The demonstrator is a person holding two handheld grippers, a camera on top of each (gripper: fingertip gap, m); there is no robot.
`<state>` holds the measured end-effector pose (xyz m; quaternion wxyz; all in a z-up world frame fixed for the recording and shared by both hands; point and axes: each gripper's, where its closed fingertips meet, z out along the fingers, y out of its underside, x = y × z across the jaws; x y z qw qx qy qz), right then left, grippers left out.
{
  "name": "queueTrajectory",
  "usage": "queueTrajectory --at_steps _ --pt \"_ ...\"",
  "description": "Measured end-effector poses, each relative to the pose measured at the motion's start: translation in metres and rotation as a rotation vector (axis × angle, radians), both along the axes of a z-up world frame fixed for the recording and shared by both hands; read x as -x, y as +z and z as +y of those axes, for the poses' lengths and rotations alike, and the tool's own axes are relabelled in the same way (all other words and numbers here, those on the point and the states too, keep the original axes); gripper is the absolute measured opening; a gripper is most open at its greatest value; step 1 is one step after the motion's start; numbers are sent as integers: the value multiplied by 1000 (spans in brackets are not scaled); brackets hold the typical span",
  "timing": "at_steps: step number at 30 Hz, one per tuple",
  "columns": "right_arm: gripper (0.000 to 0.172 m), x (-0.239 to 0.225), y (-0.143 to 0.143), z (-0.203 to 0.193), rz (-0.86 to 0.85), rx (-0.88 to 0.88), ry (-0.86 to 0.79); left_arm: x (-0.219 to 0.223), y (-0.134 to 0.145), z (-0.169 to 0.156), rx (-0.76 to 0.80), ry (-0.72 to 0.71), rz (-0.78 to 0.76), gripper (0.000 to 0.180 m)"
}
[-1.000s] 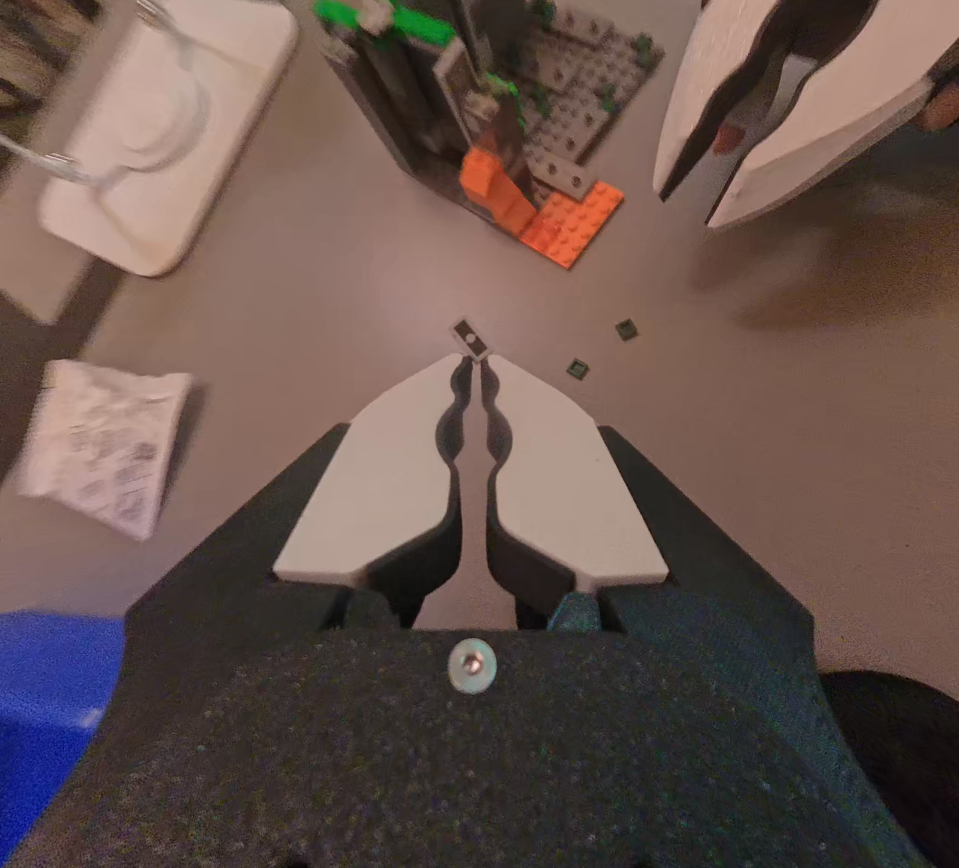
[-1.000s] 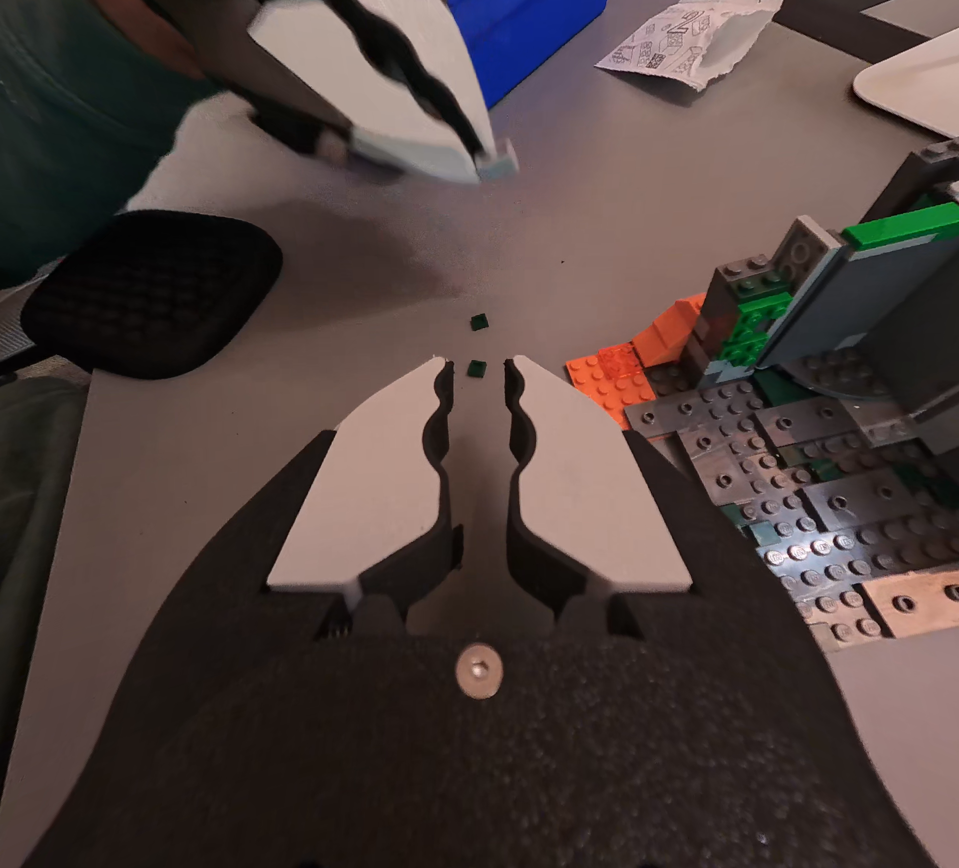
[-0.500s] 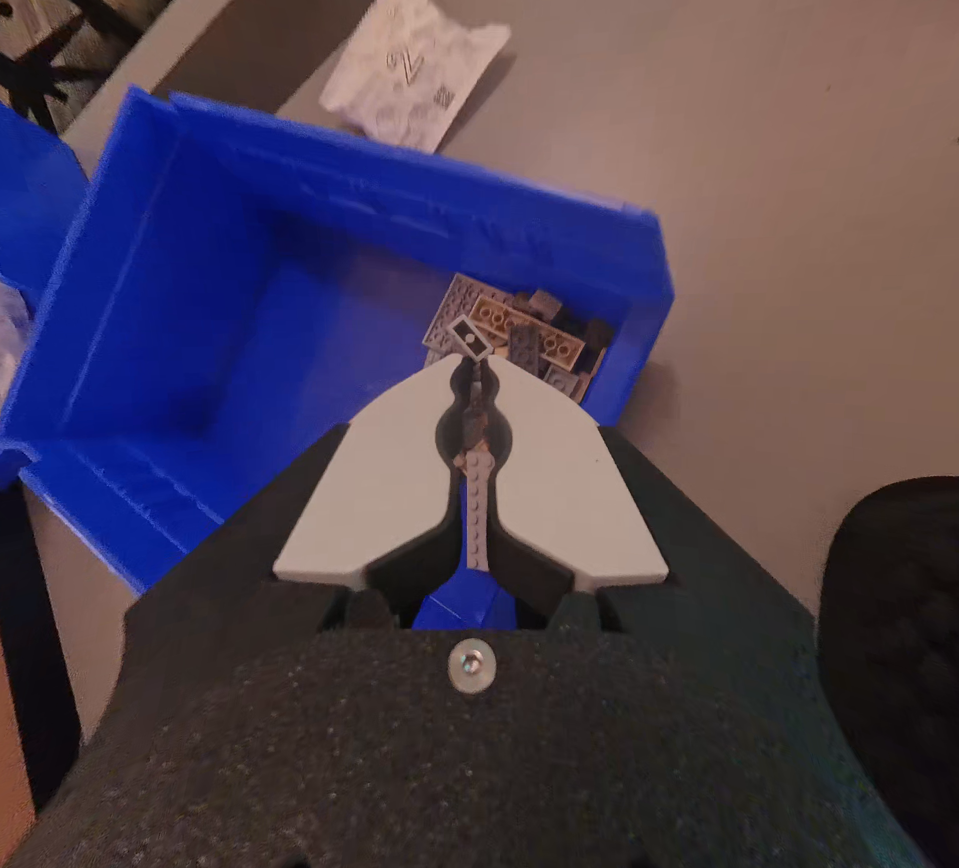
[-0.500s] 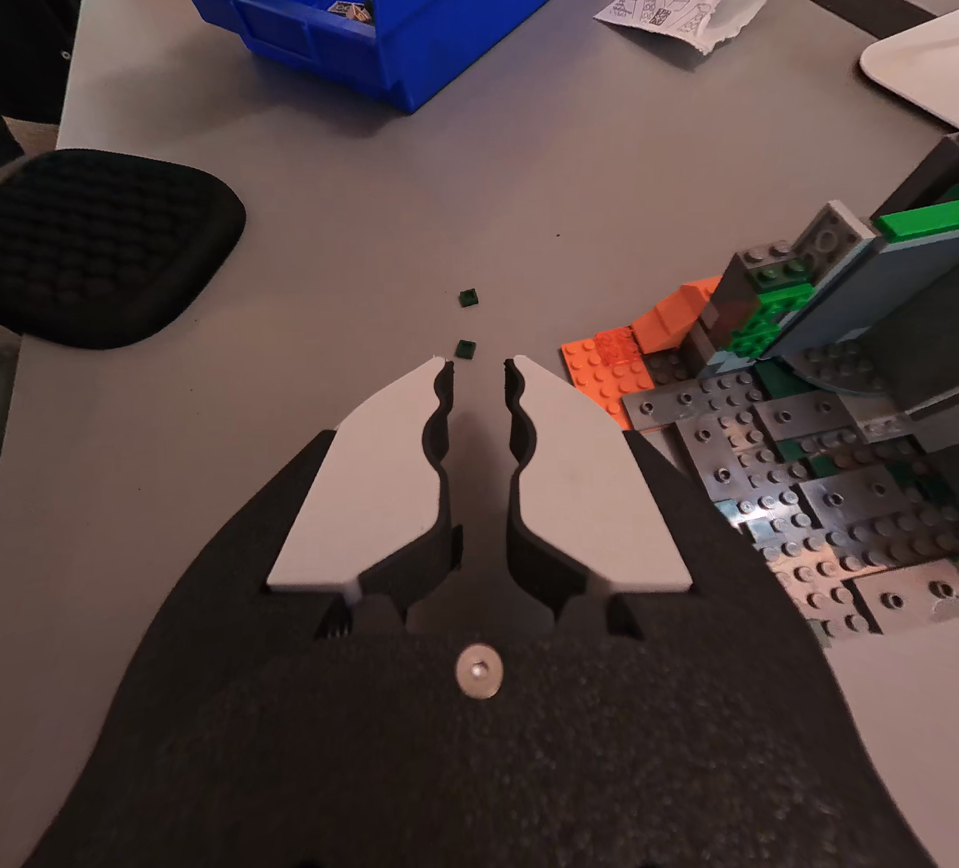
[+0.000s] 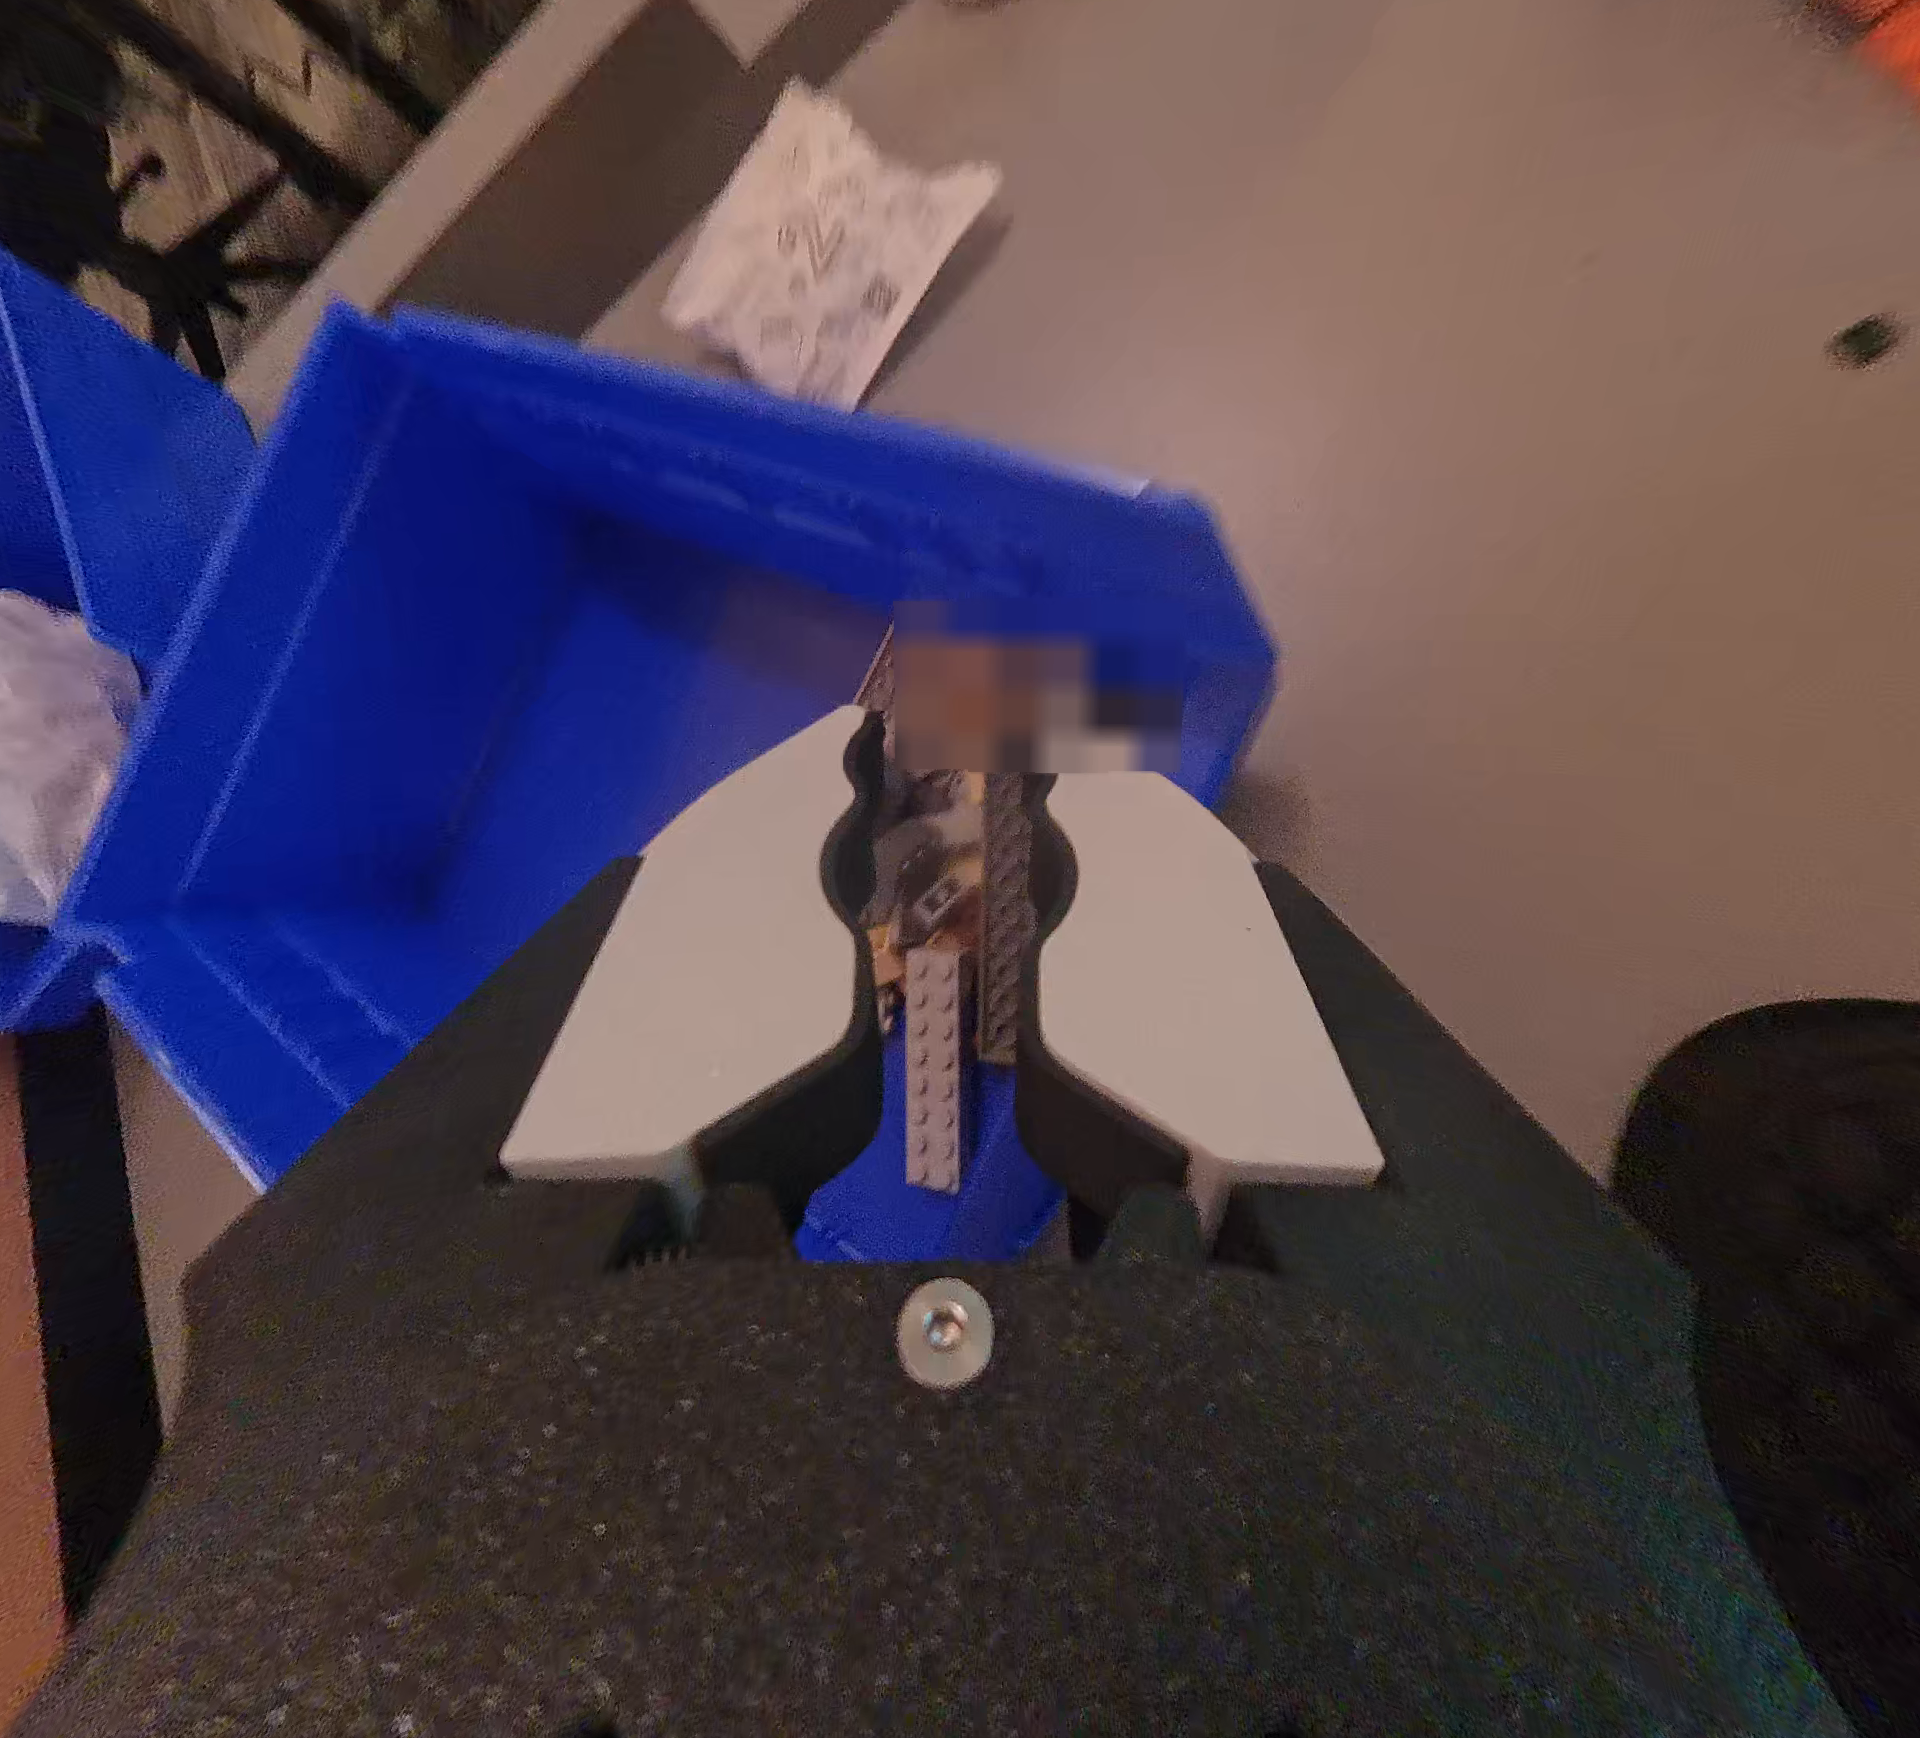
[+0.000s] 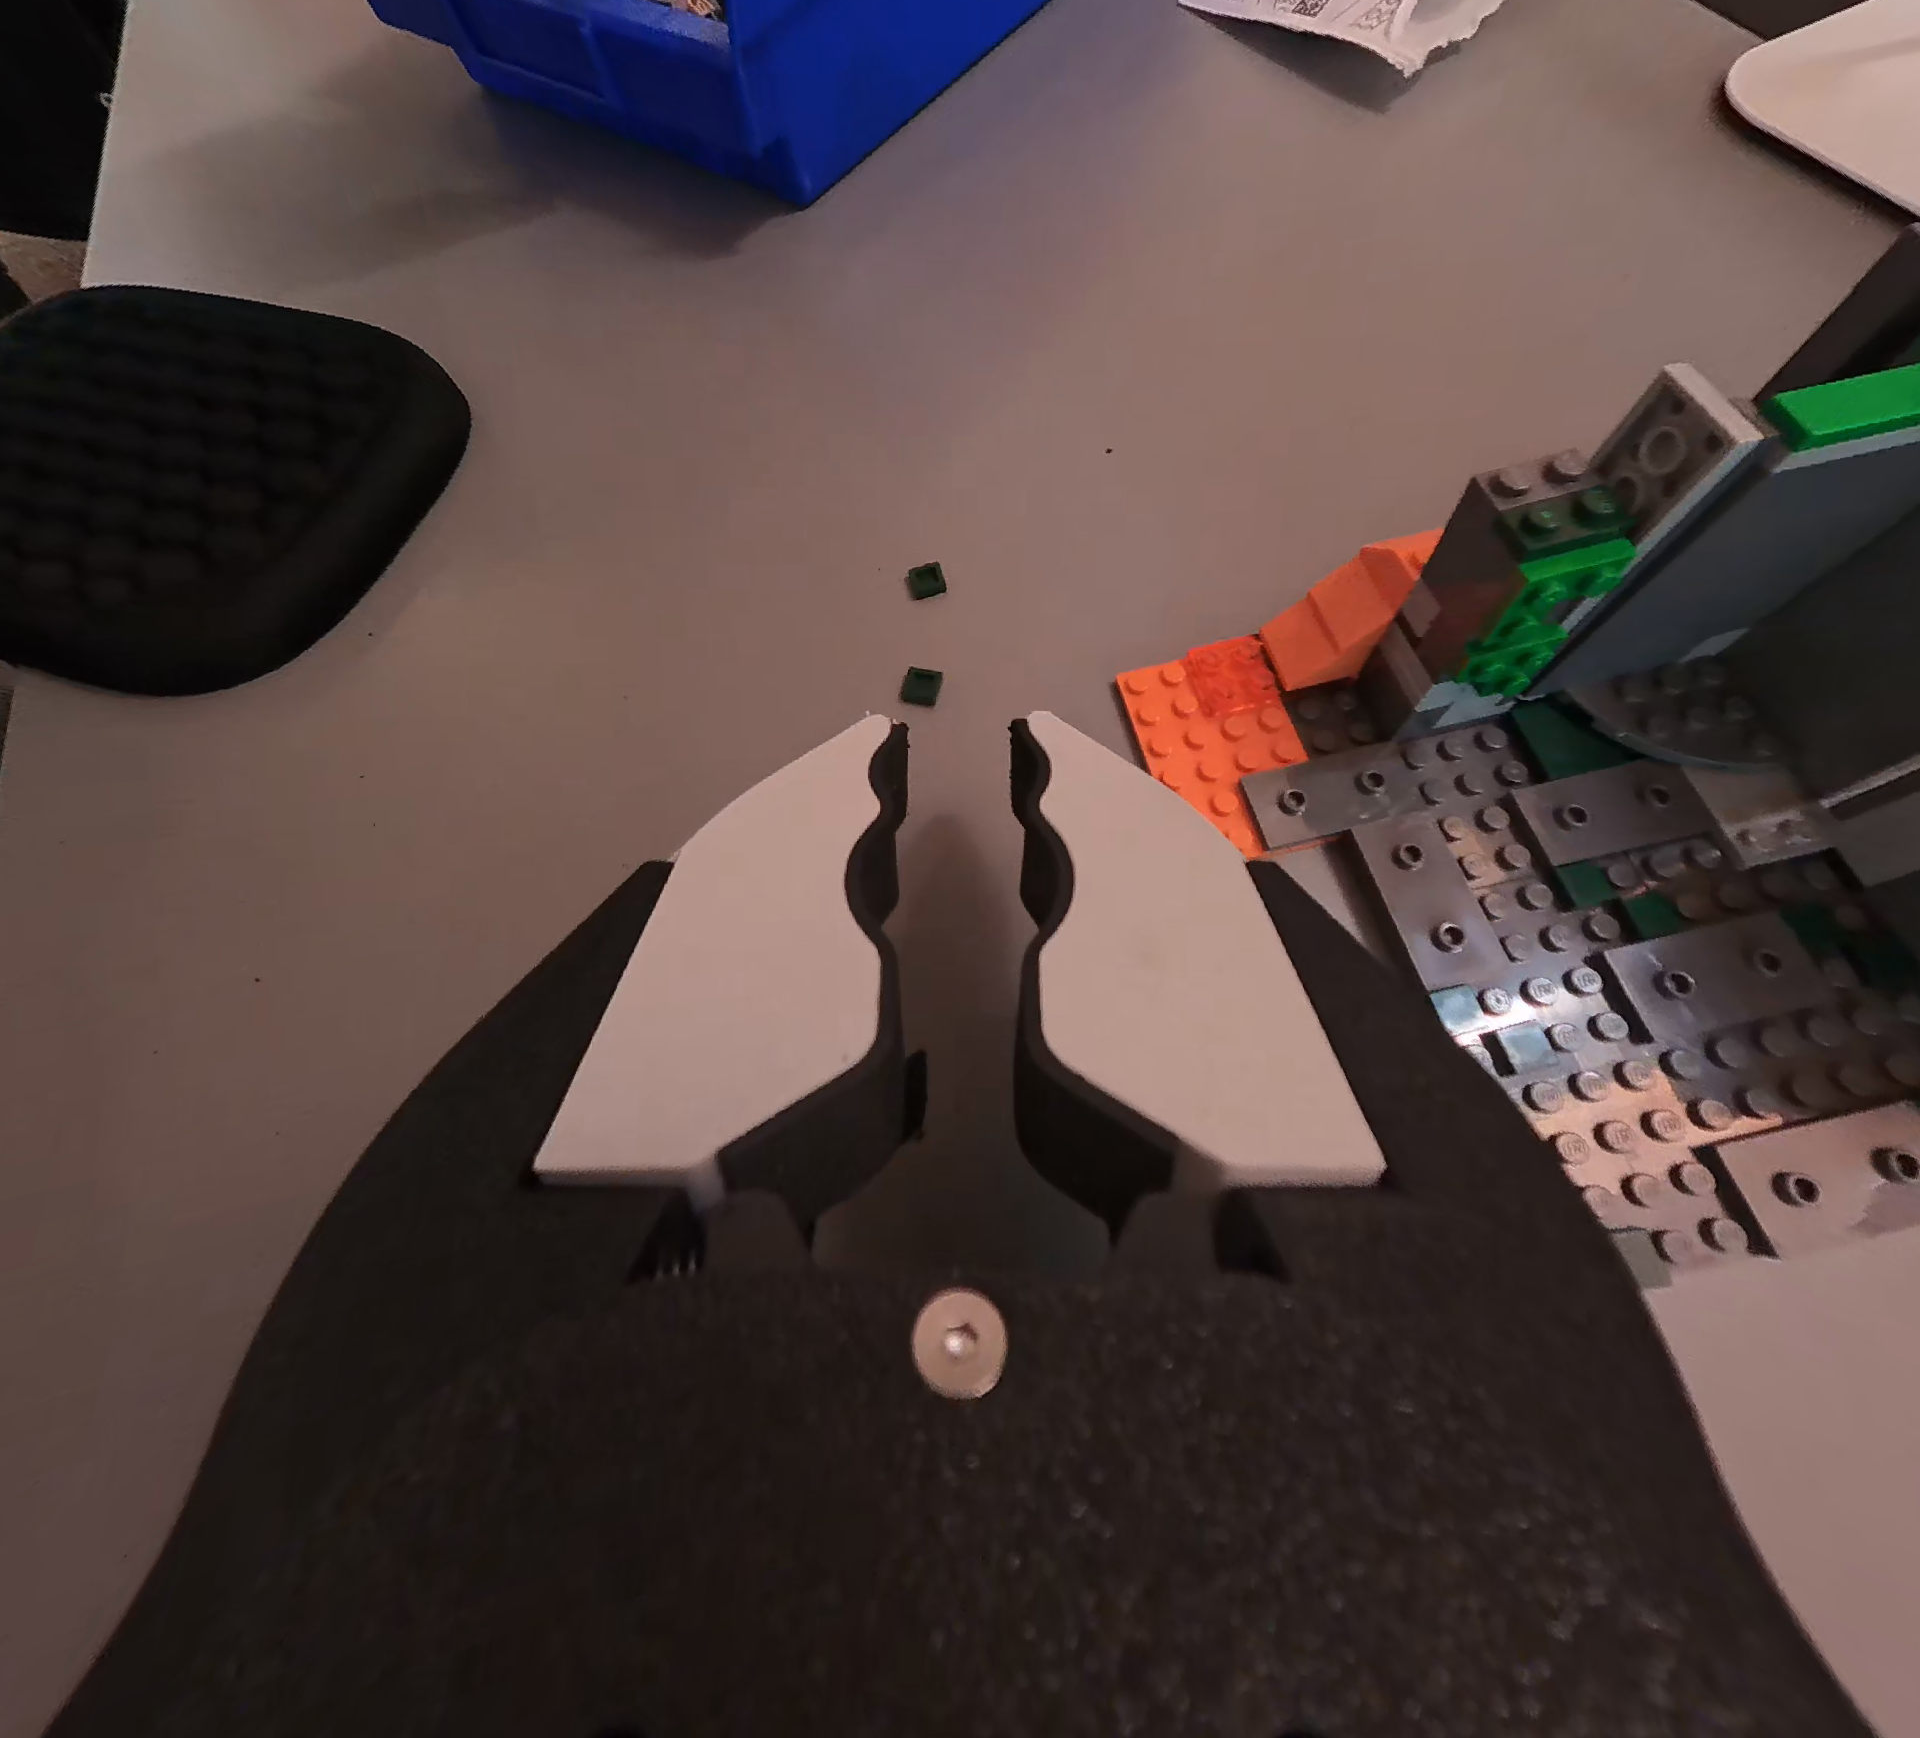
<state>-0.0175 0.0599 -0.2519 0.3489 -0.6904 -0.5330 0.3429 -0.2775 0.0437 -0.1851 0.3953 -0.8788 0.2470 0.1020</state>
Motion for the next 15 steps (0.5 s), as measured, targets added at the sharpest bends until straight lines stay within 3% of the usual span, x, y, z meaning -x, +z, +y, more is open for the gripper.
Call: queueTrajectory --at_steps 6,15 --pt "21 7 -10 3 -84 -15 -32 -75 30 -8 -112 -195 -112 18" --pt "25 28 -30 -1 -318 -100 -20 -150 -15 1 -16 -354 -197 17"
